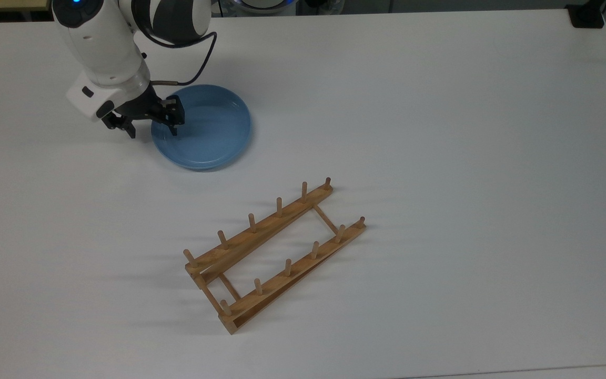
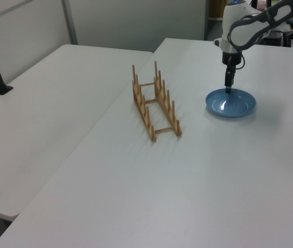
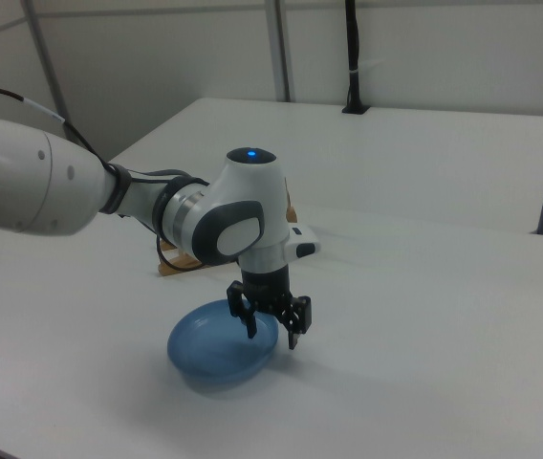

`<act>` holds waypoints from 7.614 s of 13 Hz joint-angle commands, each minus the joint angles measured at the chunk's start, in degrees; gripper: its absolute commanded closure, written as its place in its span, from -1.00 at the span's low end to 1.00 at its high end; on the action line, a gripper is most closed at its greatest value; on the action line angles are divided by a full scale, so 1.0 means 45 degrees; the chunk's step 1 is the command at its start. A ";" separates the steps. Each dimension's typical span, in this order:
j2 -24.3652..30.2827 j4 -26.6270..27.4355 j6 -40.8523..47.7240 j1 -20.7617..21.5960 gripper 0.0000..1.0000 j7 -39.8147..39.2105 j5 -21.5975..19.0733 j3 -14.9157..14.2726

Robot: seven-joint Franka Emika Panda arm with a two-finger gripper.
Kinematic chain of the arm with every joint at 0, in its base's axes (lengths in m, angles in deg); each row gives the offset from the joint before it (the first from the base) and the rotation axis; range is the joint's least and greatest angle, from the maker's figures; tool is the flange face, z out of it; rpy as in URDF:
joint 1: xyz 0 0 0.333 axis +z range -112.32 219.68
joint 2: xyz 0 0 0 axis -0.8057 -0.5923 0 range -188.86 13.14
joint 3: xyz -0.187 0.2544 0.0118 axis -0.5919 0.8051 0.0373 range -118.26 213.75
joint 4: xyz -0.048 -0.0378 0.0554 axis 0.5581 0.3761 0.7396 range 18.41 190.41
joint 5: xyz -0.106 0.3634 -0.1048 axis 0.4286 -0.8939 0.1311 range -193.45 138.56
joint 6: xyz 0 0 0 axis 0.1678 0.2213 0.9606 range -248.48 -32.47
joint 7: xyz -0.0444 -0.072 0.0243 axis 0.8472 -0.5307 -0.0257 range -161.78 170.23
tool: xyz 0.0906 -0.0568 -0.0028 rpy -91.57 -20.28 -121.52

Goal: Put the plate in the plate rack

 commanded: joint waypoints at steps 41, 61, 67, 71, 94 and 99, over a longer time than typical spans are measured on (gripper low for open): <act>-0.0853 -0.0708 -0.0492 -0.0814 0.46 0.2231 0.0949 0.1386; 0.0141 -0.0785 -0.0082 -0.0834 1.00 0.2330 0.0755 0.1406; 0.0806 -0.1137 0.0250 -0.0853 1.00 0.2271 0.0618 0.1425; 0.1234 -0.1176 0.0250 -0.0853 1.00 0.2251 0.0481 0.1445; 0.0456 -0.2758 0.2435 0.3970 1.00 1.6333 1.7276 0.6386; -0.0208 -0.2465 0.3102 0.4244 1.00 1.7503 1.8663 0.6386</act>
